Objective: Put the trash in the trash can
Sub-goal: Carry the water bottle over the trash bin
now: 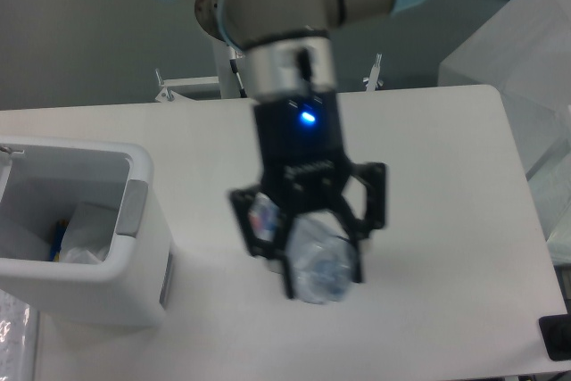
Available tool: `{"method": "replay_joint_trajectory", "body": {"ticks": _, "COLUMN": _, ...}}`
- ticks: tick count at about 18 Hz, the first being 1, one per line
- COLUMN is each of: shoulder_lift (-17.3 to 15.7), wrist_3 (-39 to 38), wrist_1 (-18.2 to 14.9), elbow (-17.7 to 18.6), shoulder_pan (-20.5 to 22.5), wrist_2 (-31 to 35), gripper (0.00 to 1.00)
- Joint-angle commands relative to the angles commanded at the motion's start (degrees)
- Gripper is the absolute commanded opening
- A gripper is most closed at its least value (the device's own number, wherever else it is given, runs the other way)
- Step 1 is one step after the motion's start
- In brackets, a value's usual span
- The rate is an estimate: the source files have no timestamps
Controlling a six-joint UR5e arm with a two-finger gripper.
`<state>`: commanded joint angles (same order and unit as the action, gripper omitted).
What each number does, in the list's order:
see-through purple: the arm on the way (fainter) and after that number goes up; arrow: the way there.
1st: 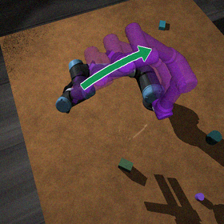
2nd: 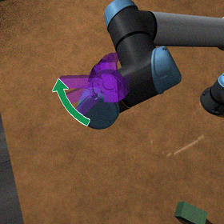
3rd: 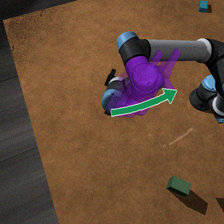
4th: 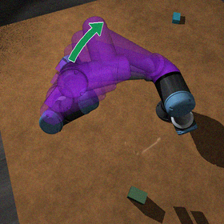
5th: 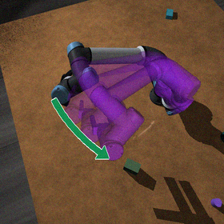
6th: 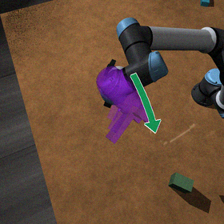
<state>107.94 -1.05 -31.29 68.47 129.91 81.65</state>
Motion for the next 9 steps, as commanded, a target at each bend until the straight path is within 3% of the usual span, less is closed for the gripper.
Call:
{"method": "replay_joint_trajectory", "body": {"ticks": 3, "shoulder_lift": -1.5, "wrist_3": -1.7, "wrist_1": 0.0, "elbow": 0.5, "shoulder_pan": -3.5, "wrist_2": 0.0, "gripper": 0.65}}
{"method": "replay_joint_trajectory", "body": {"ticks": 9, "shoulder_lift": -1.5, "wrist_3": -3.5, "wrist_1": -0.1, "elbow": 2.4, "shoulder_pan": -10.1, "wrist_2": 0.2, "gripper": 0.65}}
